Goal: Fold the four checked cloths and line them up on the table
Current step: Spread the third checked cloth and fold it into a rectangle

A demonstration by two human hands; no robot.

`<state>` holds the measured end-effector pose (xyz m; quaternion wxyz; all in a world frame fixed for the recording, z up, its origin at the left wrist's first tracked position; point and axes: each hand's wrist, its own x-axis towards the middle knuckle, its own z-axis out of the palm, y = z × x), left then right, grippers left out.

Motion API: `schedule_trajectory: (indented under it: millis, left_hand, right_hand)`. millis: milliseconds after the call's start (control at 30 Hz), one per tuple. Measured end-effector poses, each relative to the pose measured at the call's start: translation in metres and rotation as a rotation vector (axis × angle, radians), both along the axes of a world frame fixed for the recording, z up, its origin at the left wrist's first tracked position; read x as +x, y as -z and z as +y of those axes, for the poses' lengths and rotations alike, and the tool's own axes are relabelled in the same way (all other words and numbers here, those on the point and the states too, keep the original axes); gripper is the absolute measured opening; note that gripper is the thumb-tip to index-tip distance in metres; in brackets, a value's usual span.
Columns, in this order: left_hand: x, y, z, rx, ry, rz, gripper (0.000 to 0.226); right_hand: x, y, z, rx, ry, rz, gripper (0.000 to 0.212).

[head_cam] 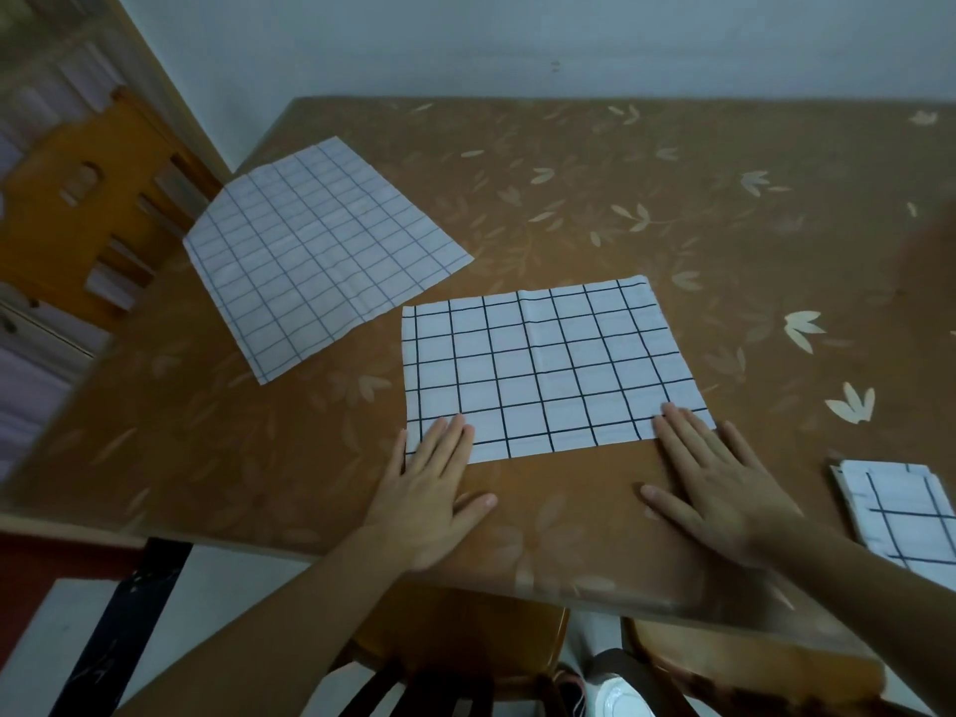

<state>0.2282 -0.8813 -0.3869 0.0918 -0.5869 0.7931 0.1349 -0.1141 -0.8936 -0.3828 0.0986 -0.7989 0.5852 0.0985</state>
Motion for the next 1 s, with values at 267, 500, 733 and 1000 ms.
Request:
schedule_trajectory:
  millis: [267, 500, 733, 1000]
  left_hand:
    - [-0.063, -0.015, -0.015, -0.239, 0.114, 0.208, 0.049]
    - [-0.082, -0.010, -0.021, -0.225, 0.088, 0.204, 0.038]
    - [-0.099, -0.023, -0.021, -0.225, 0.001, 0.223, 0.033]
    - [-0.120, -0.047, 0.008, -0.299, 0.167, 0.287, 0.033]
  right_hand:
    - [0.004, -0.021, -0.036, -0.328, -0.144, -0.018, 0.038]
    - [0.023, -0.039, -0.063, -0.165, -0.540, 0.408, 0.014]
    - [0.026, -0.050, -0.050, -0.097, -0.316, 0.206, 0.022]
    - [0.044, -0.075, 0.014, -0.033, 0.026, -0.166, 0.021]
